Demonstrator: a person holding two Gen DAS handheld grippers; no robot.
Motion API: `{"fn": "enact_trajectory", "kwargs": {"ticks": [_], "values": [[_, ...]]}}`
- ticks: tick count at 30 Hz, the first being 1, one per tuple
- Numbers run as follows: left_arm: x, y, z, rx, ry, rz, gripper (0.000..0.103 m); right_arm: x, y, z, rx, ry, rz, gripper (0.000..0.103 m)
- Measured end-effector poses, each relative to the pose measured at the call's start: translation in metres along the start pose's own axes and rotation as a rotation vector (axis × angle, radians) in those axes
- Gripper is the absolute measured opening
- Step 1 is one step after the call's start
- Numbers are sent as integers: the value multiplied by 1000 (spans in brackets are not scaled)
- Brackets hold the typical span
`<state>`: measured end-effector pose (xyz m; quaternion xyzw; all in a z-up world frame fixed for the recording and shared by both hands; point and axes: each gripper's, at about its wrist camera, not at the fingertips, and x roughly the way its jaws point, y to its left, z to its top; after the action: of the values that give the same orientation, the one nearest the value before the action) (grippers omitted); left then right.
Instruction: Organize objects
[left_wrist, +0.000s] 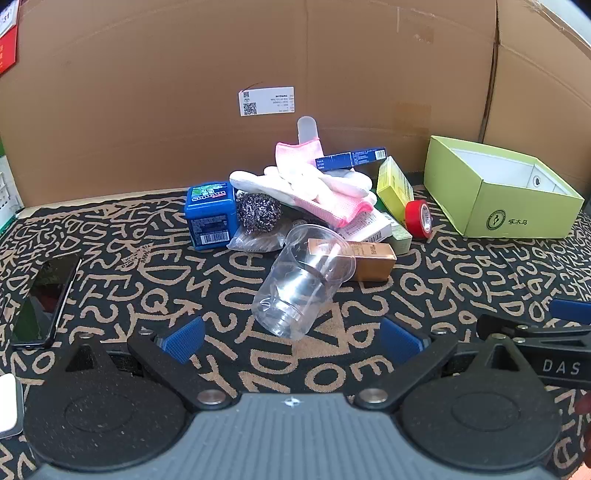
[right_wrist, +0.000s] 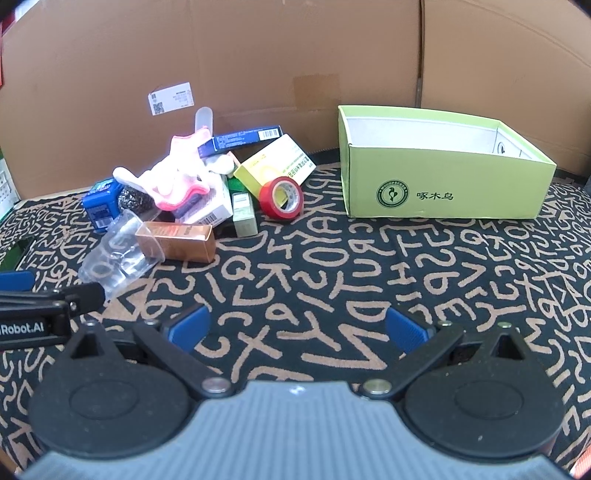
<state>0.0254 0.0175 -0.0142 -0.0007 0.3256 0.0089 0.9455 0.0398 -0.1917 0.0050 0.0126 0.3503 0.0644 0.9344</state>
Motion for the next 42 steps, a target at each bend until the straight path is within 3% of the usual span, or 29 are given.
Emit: {"fn": "enact_trajectory", "kwargs": {"ticks": [14,18,24,30,34,35,37,39,42], "values": [[22,5,5,-3,39,-6,103,29,2,7,-9,47,11,103],[28,12,9,5,22,-44,103,37,6,14,-65,14,54,103],[34,31,14,-14,19,-219,83,60,22,26,-340,-91,181,103],[43,32,20,20,36,-255,49,90,54,41,-619,-151,327,102],[47,36,28,6,31,-266,50,100,77,38,-733,-154,386,100],[46,35,30,12,20,-266,50,101,80,35,-745,-154,385,96],[47,34,32,35,19,-274,50,102,86,32,-735,-145,349,75],[51,32,31,46,31,-287,47,98,80,32,-659,-108,366,39],[52,32,25,45,66,-305,44,83,72,24,-585,-80,367,25]]}}
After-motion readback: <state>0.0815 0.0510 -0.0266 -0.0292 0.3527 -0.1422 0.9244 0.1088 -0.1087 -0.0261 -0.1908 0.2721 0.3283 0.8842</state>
